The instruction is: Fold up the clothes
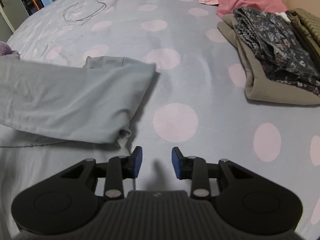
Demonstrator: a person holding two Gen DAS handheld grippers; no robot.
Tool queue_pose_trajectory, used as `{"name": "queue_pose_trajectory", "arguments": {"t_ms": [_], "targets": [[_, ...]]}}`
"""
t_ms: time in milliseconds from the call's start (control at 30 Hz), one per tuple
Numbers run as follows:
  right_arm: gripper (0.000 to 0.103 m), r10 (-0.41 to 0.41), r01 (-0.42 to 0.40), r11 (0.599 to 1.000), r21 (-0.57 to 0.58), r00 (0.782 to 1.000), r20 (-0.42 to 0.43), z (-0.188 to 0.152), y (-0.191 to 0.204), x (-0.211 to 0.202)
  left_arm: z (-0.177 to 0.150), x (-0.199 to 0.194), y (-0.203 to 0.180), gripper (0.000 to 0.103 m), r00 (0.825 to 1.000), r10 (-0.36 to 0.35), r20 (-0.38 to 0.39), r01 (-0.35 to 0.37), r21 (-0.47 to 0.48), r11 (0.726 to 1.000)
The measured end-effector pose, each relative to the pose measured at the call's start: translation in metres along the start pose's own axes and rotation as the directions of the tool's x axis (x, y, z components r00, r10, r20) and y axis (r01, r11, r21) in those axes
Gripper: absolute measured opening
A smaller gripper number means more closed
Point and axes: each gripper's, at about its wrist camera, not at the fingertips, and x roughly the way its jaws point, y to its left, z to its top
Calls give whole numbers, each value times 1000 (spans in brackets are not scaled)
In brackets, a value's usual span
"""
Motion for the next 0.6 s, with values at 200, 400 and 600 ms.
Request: {"name": "queue_pose_trajectory", "arguments": {"t_ms": [200,400,600], "targets": [[35,49,-49,999,-4,999,19,-1,6,11,-34,39,61,2,991,78,-105,-88,-92,992],[33,64,-60,991,-120,997,34,-2,29,22,-69,61,93,8,979,87,-185,-113,-134,985],[33,32,-22,971,-239,999,37,-3,54,33,-97,68,112,26,969,86,-230,-128,-176,976]]}}
